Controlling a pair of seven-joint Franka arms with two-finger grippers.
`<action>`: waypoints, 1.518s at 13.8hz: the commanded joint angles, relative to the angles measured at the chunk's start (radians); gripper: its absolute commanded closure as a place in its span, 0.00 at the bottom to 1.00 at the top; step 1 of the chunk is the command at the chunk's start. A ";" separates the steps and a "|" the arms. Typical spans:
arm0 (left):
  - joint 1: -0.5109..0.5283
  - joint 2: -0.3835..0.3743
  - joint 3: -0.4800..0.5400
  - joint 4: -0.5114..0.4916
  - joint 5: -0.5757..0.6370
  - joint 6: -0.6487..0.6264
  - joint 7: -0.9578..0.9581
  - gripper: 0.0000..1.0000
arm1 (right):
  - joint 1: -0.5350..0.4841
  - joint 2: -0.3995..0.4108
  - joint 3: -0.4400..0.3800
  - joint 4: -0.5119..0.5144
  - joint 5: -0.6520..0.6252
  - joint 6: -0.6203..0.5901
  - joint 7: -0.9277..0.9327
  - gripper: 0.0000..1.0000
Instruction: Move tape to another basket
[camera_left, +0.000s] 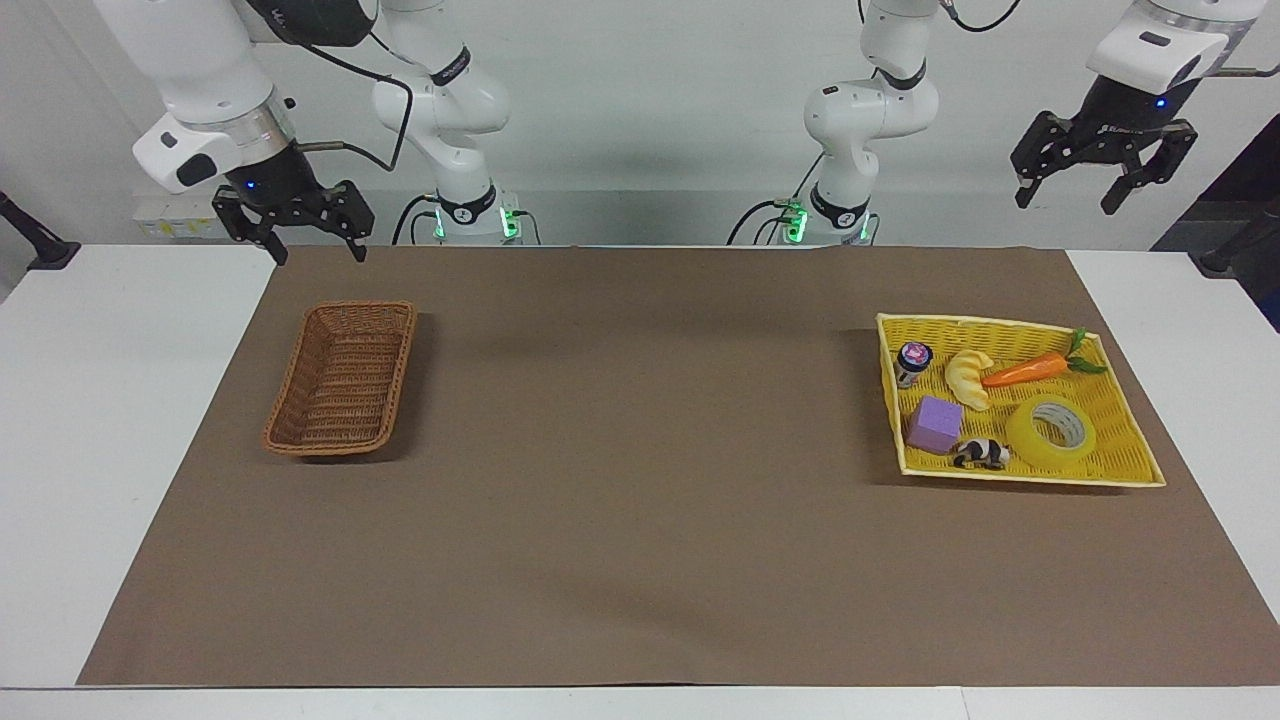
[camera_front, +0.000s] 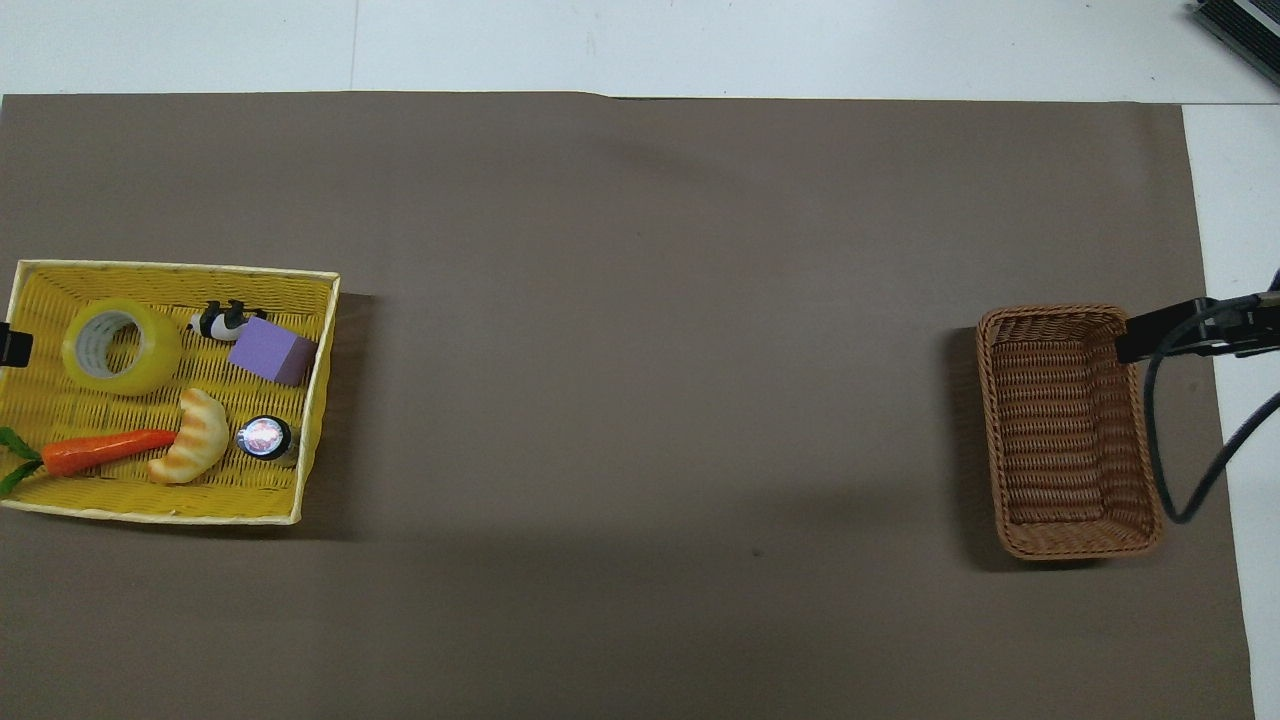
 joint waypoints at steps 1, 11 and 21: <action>0.007 -0.002 -0.005 0.005 0.010 -0.005 0.016 0.00 | -0.006 -0.008 0.004 -0.013 -0.001 0.007 -0.026 0.00; 0.005 -0.023 -0.007 -0.032 0.007 -0.010 0.002 0.00 | -0.006 -0.008 0.004 -0.013 -0.001 0.007 -0.026 0.00; 0.056 -0.055 -0.002 -0.163 -0.003 0.160 0.019 0.00 | -0.006 -0.008 0.004 -0.013 -0.001 0.007 -0.026 0.00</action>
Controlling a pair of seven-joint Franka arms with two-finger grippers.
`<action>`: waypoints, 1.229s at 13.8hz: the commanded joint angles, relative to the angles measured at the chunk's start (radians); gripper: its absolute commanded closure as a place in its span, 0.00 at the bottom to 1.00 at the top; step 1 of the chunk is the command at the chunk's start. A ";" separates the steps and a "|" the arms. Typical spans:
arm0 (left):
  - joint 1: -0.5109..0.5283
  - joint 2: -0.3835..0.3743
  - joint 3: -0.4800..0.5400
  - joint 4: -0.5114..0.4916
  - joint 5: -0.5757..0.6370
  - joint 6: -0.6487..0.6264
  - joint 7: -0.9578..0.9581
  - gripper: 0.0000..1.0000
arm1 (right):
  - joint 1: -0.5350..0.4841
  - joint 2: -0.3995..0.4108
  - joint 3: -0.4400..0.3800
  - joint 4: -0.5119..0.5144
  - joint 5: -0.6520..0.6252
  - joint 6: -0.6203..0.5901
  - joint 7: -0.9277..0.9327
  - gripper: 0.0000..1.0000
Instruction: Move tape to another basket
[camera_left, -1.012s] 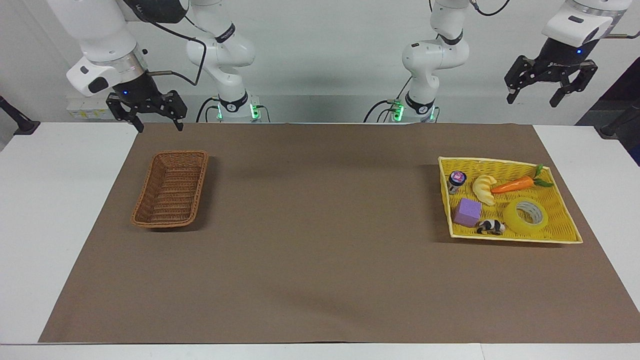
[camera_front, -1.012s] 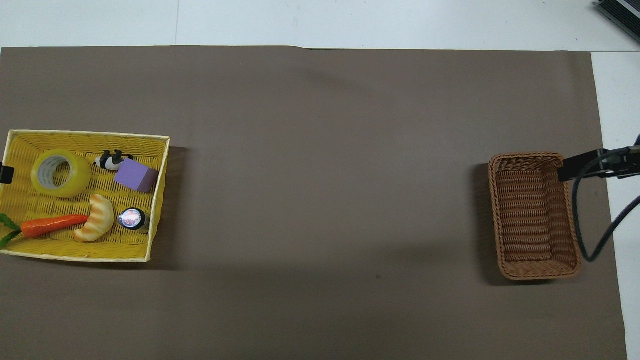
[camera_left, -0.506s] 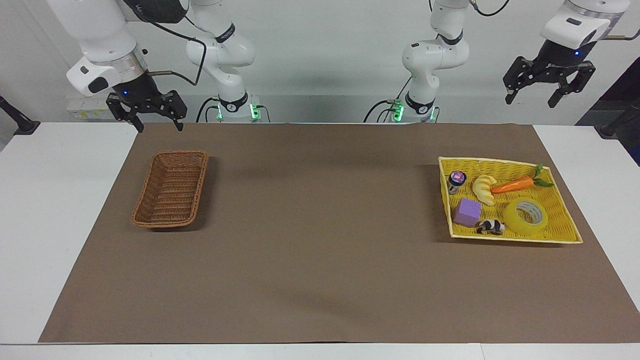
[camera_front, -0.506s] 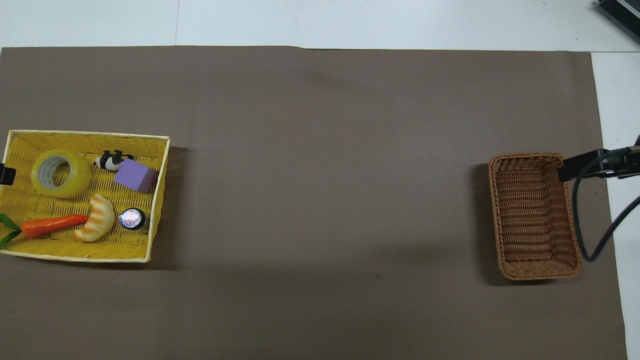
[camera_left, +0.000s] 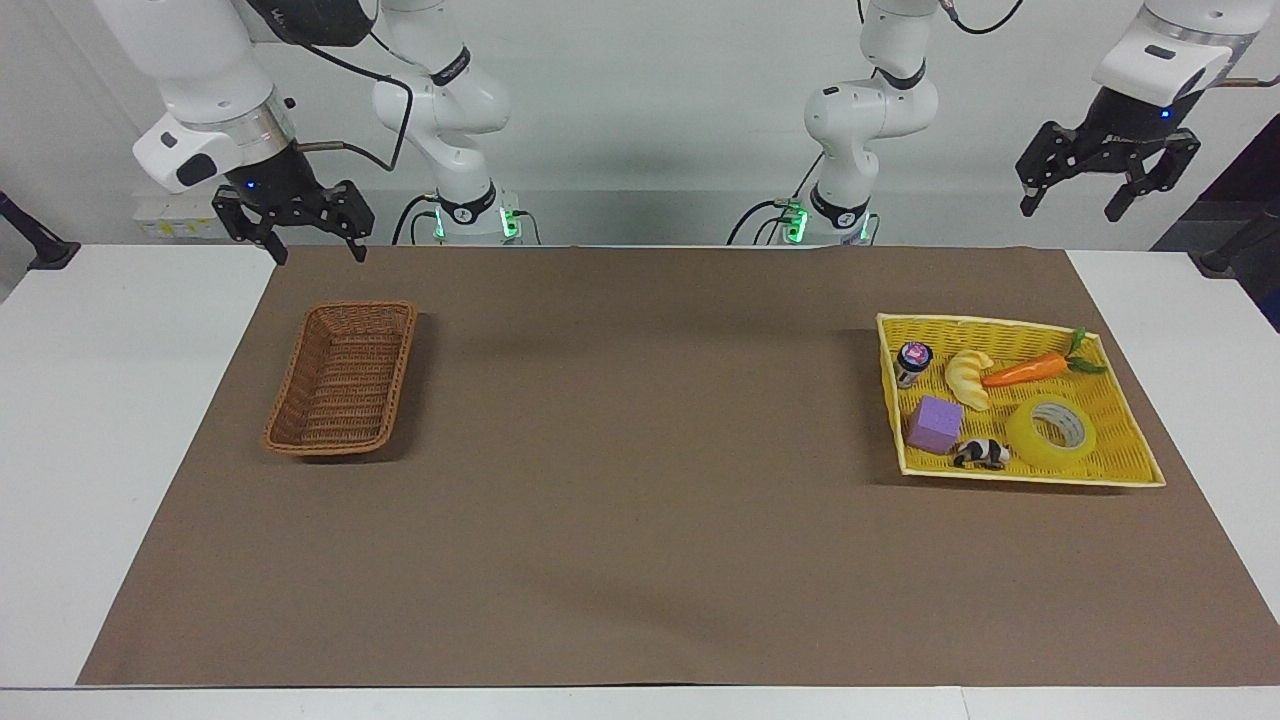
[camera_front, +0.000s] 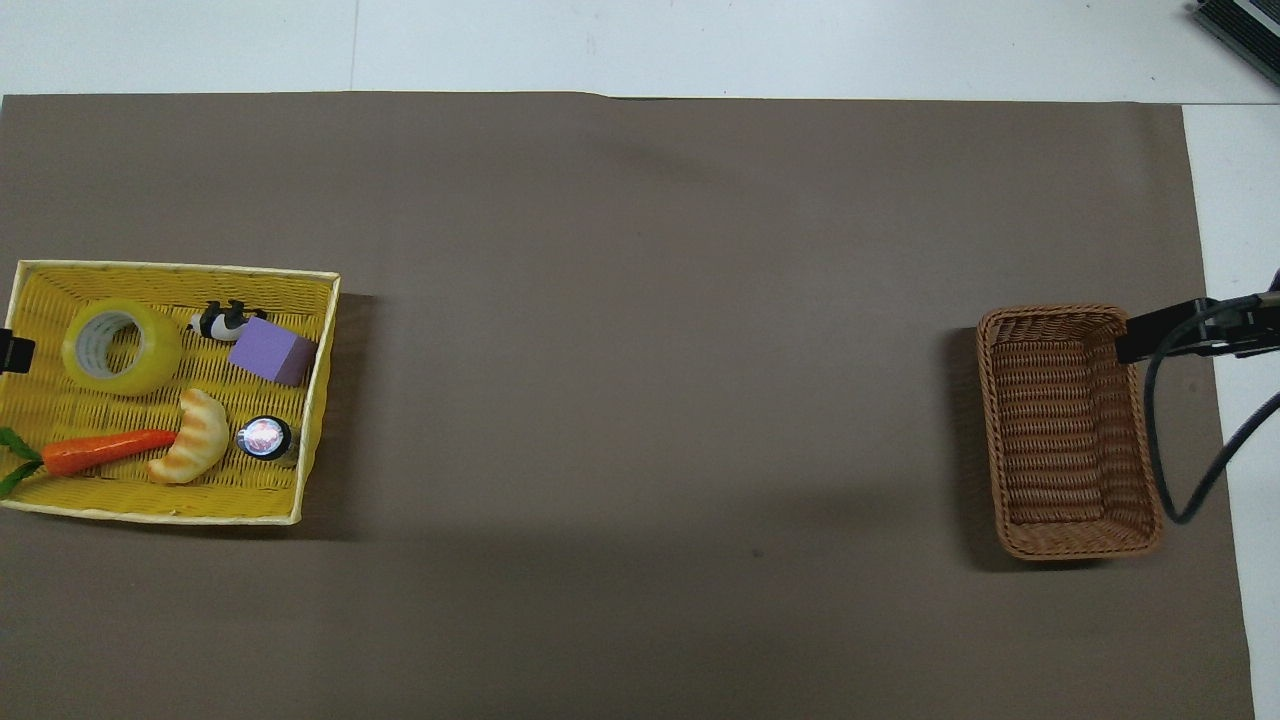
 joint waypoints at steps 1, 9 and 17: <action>0.036 -0.041 -0.003 -0.111 -0.004 0.109 0.016 0.00 | -0.006 -0.008 0.004 -0.013 -0.001 0.007 -0.026 0.00; 0.128 -0.024 -0.002 -0.361 -0.010 0.397 0.128 0.00 | -0.006 -0.008 0.004 -0.013 -0.001 0.007 -0.026 0.00; 0.195 0.061 -0.002 -0.429 -0.036 0.549 0.212 0.00 | -0.006 -0.008 0.004 -0.013 -0.001 0.007 -0.024 0.00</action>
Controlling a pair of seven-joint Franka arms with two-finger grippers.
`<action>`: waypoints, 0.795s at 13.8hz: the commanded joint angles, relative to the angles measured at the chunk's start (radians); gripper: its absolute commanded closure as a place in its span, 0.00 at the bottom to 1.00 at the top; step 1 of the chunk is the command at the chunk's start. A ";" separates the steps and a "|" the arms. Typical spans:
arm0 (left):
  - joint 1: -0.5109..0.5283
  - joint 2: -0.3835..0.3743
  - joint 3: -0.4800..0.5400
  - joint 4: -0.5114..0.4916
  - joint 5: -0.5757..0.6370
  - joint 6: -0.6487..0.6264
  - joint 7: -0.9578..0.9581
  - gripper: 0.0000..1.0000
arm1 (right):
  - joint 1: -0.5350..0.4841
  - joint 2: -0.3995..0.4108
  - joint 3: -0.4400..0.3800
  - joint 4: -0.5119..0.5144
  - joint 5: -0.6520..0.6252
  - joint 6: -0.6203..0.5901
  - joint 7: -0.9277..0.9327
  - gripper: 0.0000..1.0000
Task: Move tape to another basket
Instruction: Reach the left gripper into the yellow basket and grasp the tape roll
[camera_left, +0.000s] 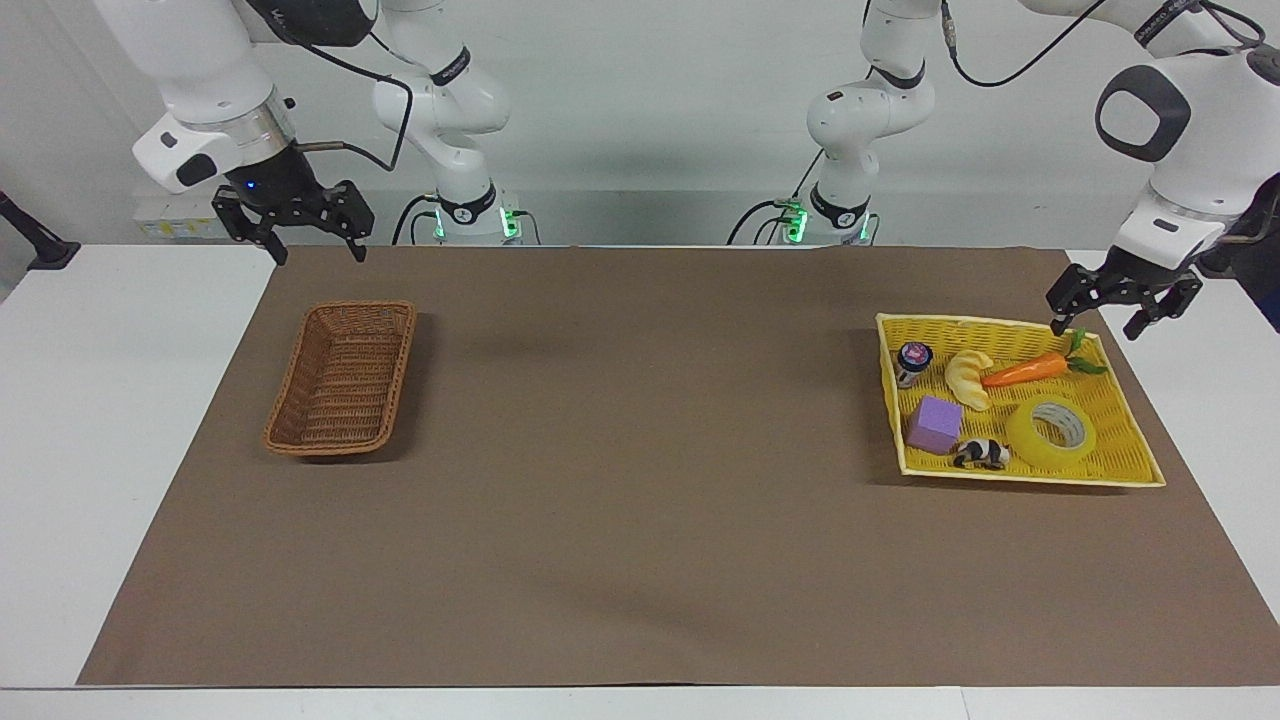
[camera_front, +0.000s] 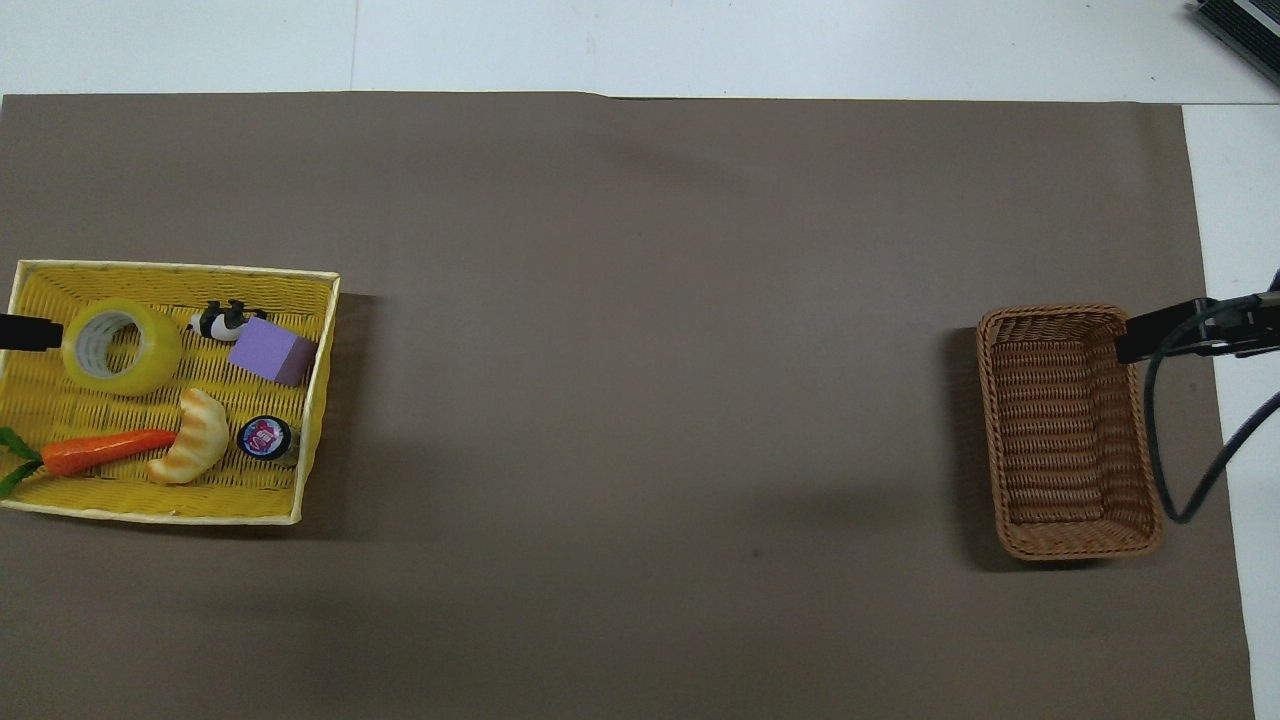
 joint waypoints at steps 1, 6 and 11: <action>0.019 0.020 -0.009 -0.035 -0.018 0.062 0.024 0.00 | -0.006 -0.008 0.004 -0.013 -0.001 0.007 -0.026 0.00; 0.022 0.041 -0.009 -0.039 -0.021 0.091 0.028 0.00 | -0.006 -0.008 0.004 -0.013 -0.001 0.007 -0.026 0.00; 0.062 0.115 -0.007 -0.035 -0.065 0.154 0.094 0.00 | -0.006 -0.008 0.004 -0.013 -0.001 0.007 -0.026 0.00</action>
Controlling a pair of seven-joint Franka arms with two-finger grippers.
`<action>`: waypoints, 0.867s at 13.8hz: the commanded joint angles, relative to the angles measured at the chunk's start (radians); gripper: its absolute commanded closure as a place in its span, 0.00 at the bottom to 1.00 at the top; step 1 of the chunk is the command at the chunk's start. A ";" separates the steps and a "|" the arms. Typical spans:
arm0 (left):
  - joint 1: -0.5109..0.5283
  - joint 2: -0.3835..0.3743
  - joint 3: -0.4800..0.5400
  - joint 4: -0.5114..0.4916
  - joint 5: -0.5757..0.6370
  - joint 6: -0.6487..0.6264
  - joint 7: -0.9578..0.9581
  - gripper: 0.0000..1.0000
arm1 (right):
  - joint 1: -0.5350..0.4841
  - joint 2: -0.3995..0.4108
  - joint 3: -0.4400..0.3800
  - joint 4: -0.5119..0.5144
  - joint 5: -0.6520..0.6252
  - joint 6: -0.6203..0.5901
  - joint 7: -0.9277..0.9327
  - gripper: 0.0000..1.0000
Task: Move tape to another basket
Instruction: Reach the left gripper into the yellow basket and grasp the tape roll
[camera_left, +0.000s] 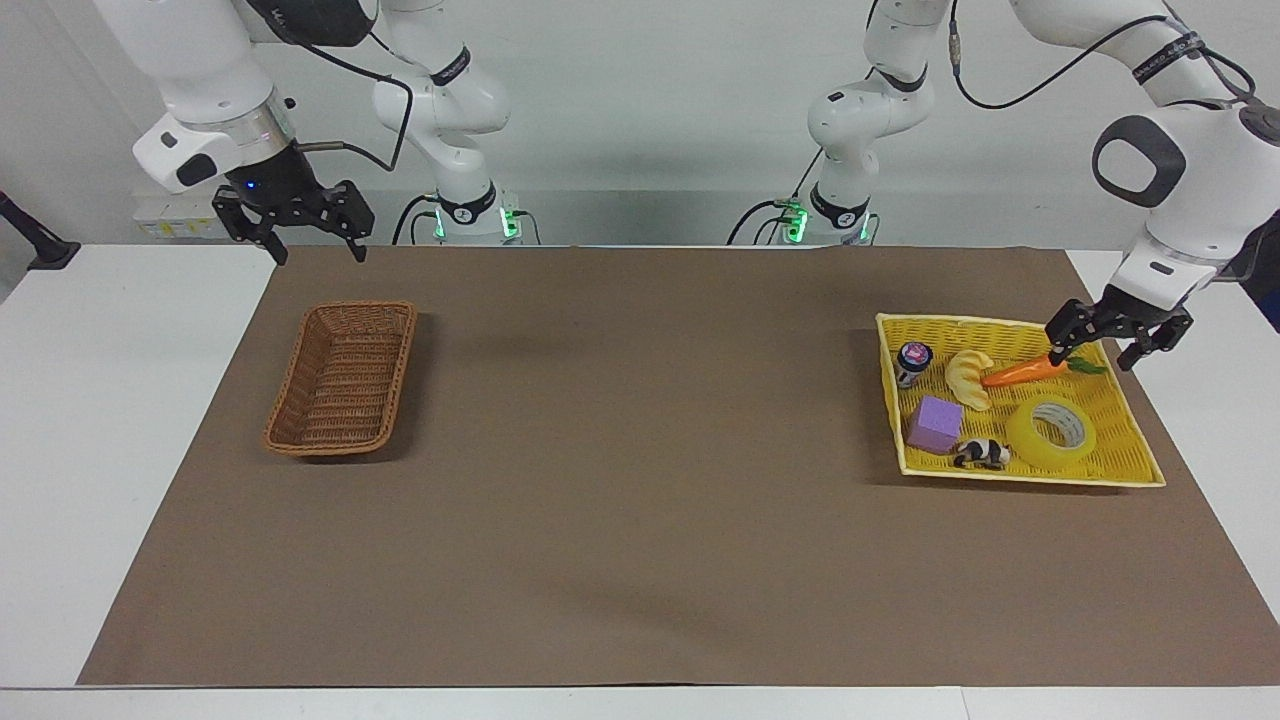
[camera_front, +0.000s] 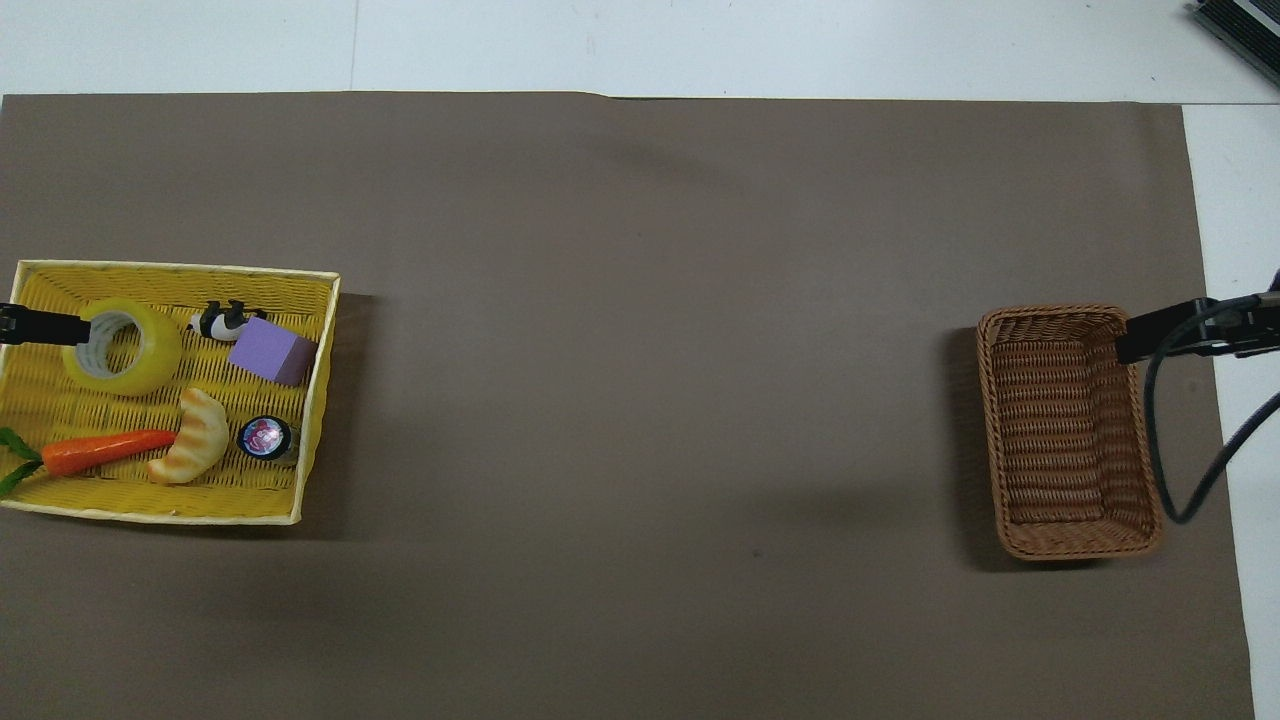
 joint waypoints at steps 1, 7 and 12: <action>0.031 0.064 -0.008 -0.014 -0.035 0.082 0.053 0.00 | -0.006 -0.008 0.004 -0.013 -0.001 0.007 -0.026 0.00; 0.084 0.176 -0.008 -0.011 -0.035 0.223 0.157 0.00 | -0.006 -0.008 0.004 -0.013 -0.001 0.007 -0.026 0.00; 0.100 0.262 -0.008 0.016 -0.034 0.284 0.156 0.12 | -0.006 -0.008 0.004 -0.013 -0.001 0.007 -0.026 0.00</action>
